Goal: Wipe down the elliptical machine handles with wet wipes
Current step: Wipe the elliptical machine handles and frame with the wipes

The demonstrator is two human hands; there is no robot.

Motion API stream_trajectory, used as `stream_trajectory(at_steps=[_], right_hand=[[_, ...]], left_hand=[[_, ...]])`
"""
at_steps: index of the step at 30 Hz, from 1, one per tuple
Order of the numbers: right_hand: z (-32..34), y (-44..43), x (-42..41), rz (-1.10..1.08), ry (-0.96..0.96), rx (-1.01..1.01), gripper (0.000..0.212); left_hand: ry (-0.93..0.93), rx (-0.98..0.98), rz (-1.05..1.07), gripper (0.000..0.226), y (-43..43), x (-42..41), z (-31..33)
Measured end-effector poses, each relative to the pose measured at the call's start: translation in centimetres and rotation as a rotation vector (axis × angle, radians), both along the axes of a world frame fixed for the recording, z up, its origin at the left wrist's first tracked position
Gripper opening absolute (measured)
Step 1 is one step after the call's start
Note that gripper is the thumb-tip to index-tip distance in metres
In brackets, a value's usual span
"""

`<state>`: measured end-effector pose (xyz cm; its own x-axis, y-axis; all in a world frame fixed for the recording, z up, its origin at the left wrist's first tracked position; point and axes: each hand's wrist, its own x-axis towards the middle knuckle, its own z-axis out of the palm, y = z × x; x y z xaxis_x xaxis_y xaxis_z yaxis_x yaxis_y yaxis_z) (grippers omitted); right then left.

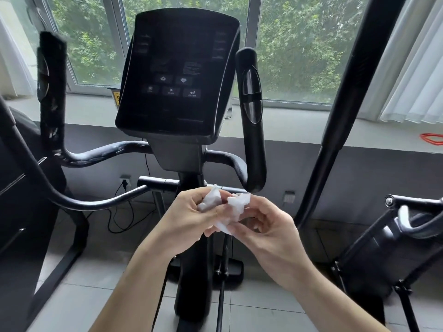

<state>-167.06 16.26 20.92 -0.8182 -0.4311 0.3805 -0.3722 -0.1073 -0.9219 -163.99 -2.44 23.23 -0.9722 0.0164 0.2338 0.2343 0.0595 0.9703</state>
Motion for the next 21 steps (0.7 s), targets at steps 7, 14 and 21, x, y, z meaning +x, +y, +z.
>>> stream_trajectory(at_steps=[7, 14, 21], right_hand=[[-0.8, 0.7, -1.6, -0.180, -0.148, -0.071, 0.011], [-1.1, -1.0, -2.8, -0.112, -0.535, -0.211, 0.024], [-0.6, -1.5, -3.1, -0.150, -0.436, -0.066, 0.010]], left_hand=[[-0.029, -0.100, 0.150, 0.014, -1.1, 0.3, -0.1], [0.048, -0.168, 0.043, 0.018, 0.9, 0.2, -0.8], [0.151, -0.213, 0.350, 0.020, 0.4, -2.2, -3.0]])
